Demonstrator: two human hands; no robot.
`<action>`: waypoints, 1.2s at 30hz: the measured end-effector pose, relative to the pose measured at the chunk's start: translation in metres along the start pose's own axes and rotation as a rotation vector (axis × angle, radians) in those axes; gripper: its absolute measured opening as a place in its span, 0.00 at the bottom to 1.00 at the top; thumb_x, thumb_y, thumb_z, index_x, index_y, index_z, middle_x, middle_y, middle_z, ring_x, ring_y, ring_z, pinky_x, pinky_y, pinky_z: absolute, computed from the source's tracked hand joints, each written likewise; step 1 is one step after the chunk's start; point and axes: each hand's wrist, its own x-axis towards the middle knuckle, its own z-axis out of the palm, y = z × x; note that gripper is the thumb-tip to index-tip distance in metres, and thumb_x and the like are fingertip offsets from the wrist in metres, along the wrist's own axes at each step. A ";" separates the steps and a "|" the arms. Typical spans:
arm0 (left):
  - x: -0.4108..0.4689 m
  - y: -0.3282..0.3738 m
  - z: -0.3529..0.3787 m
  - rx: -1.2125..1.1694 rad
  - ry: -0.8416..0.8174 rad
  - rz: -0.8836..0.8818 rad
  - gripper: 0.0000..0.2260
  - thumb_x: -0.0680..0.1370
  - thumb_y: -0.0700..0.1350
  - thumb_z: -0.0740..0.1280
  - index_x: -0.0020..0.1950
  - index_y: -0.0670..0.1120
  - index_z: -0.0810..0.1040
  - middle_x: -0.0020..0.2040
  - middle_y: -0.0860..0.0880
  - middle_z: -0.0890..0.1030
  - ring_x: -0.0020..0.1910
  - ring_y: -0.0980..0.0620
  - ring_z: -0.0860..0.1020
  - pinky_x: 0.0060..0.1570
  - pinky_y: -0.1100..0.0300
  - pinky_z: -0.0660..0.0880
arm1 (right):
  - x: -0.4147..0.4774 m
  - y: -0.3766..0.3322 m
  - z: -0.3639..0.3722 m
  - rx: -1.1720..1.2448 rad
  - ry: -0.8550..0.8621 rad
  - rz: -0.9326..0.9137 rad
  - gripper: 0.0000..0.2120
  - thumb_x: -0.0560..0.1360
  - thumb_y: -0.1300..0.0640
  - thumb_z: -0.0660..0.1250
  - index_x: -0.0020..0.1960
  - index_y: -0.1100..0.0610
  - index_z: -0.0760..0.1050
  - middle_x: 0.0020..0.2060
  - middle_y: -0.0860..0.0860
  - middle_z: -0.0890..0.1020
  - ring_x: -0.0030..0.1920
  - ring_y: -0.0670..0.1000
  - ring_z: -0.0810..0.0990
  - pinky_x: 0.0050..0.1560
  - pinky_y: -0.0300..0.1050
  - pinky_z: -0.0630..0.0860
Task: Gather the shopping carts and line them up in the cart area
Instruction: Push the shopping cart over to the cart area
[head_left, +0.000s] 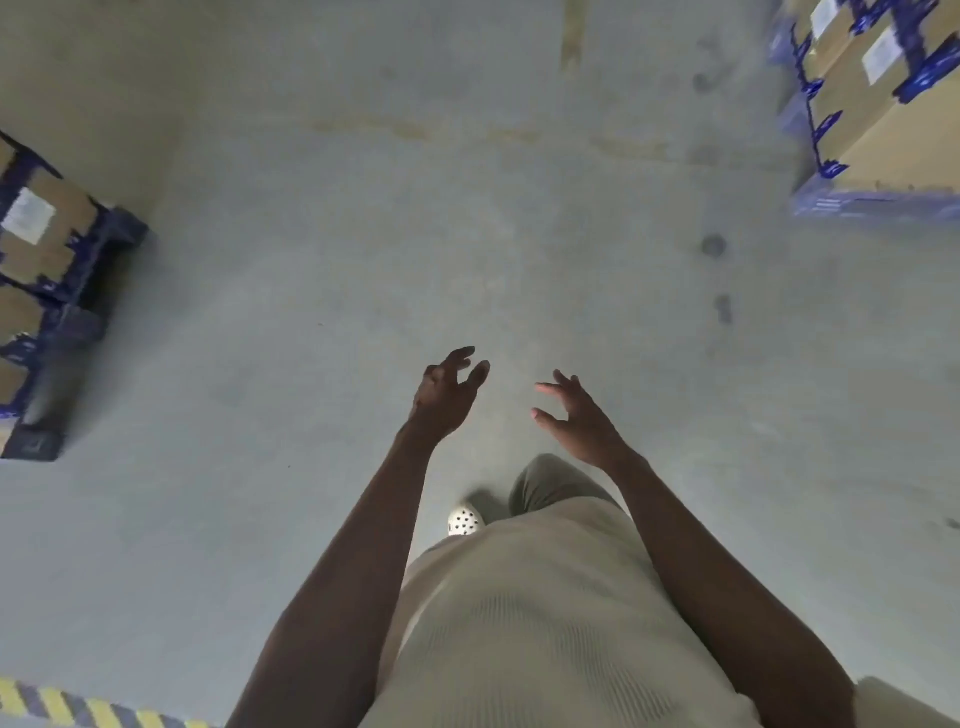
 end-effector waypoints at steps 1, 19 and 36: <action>0.016 0.004 -0.007 -0.037 0.000 0.016 0.18 0.83 0.57 0.63 0.70 0.52 0.76 0.66 0.48 0.81 0.68 0.47 0.75 0.67 0.52 0.71 | 0.009 -0.005 -0.005 0.015 0.010 0.009 0.26 0.82 0.47 0.66 0.78 0.47 0.67 0.83 0.48 0.56 0.83 0.48 0.47 0.78 0.47 0.51; 0.412 0.126 -0.149 -0.157 -0.069 -0.082 0.06 0.77 0.47 0.68 0.48 0.55 0.84 0.42 0.53 0.85 0.37 0.55 0.83 0.42 0.59 0.73 | 0.412 -0.171 -0.255 0.206 0.181 0.064 0.06 0.80 0.47 0.67 0.54 0.43 0.82 0.51 0.38 0.84 0.49 0.39 0.82 0.56 0.42 0.74; 0.888 0.238 -0.367 -0.224 -0.063 -0.091 0.04 0.78 0.46 0.70 0.48 0.52 0.85 0.45 0.49 0.86 0.40 0.51 0.85 0.36 0.66 0.72 | 0.851 -0.373 -0.398 0.177 0.111 -0.007 0.07 0.81 0.46 0.67 0.55 0.43 0.82 0.47 0.43 0.85 0.45 0.44 0.85 0.48 0.40 0.78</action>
